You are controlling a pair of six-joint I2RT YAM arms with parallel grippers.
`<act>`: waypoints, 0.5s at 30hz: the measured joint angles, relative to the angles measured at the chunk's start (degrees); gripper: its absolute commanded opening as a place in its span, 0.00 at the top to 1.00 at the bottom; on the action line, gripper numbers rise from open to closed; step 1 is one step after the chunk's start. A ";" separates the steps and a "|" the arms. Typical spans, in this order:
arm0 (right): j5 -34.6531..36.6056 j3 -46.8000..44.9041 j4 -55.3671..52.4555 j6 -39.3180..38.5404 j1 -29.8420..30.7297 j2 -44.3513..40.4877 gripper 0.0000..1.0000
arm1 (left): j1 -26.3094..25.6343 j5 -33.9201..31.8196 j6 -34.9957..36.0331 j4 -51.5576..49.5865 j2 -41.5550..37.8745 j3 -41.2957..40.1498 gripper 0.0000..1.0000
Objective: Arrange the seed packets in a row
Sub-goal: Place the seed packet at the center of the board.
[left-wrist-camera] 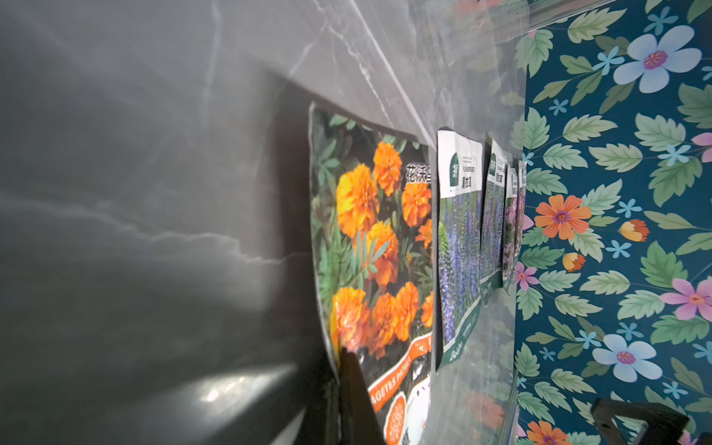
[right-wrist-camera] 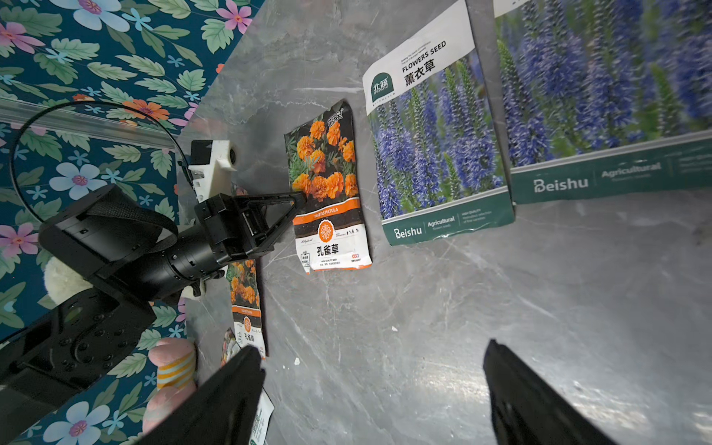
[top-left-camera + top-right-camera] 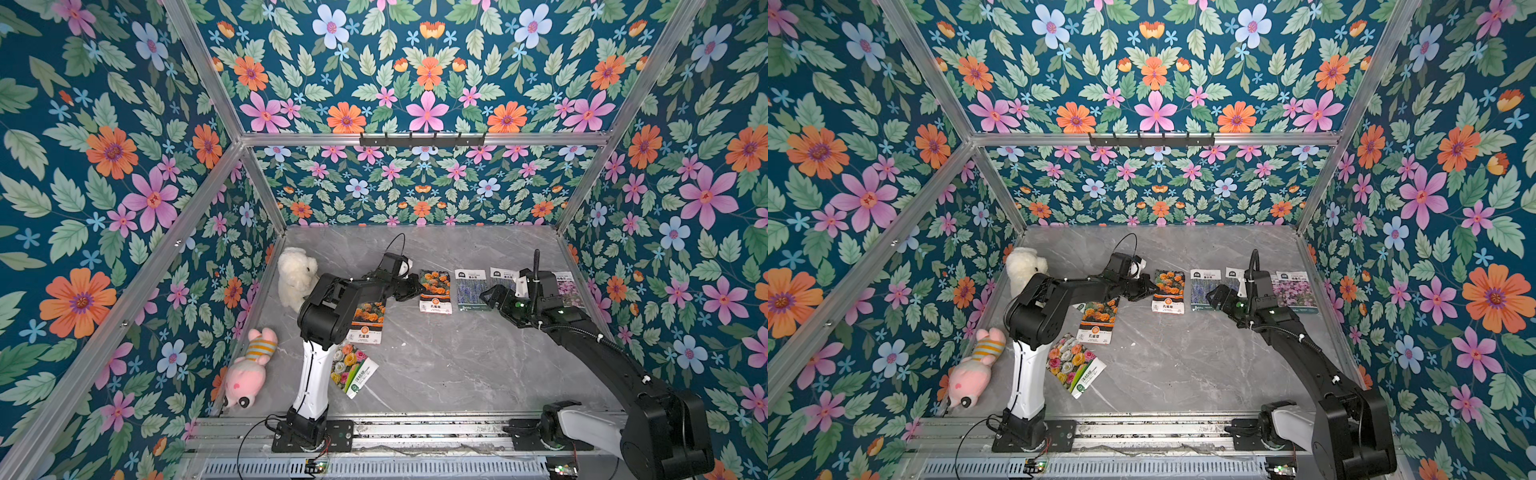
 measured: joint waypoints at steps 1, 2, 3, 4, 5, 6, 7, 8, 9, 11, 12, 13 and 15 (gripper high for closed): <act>0.00 0.00 0.00 0.02 0.00 0.04 0.08 | -0.17 0.02 0.00 -0.13 0.35 0.42 1.00; 0.00 0.00 0.02 0.02 0.00 0.15 0.08 | -0.33 0.11 -0.02 -0.22 0.76 0.92 1.00; 0.00 0.00 0.02 0.02 0.00 0.33 0.08 | -0.48 0.11 -0.02 -0.20 1.03 1.29 1.00; 0.00 -0.02 0.04 0.07 0.00 0.48 0.08 | -0.55 0.09 -0.07 -0.17 1.27 1.57 1.00; 0.00 -0.15 0.04 0.22 0.00 0.59 0.08 | -0.55 0.11 -0.17 -0.17 1.46 1.84 1.00; -0.02 -0.26 0.02 0.24 0.00 0.66 0.08 | -0.55 0.26 -0.20 -0.09 1.70 2.08 1.00; -0.02 -0.35 0.04 0.24 0.00 0.70 0.08 | -0.61 0.26 -0.22 0.00 1.84 2.27 0.99; -0.02 -0.42 0.07 0.24 0.00 0.74 0.08 | -0.68 0.28 -0.35 0.11 2.05 2.51 0.93; -0.02 -0.44 0.07 0.26 0.00 0.79 0.08 | -0.76 0.28 -0.81 0.13 2.27 2.82 0.89; -0.04 -0.52 0.09 0.39 0.00 0.85 0.08 | -0.81 0.13 -0.94 -0.11 2.47 3.28 0.79; -0.04 -0.52 0.04 0.48 0.00 0.92 0.08 | -0.81 0.33 -0.85 -0.28 2.51 3.61 0.74; -0.02 -0.52 0.04 0.48 0.00 0.94 0.08 | -0.85 0.11 -0.68 -0.35 2.43 3.87 0.70; -0.02 -0.52 0.04 0.48 0.00 0.94 0.08 | -0.92 -0.20 0.11 -1.18 2.08 4.33 0.60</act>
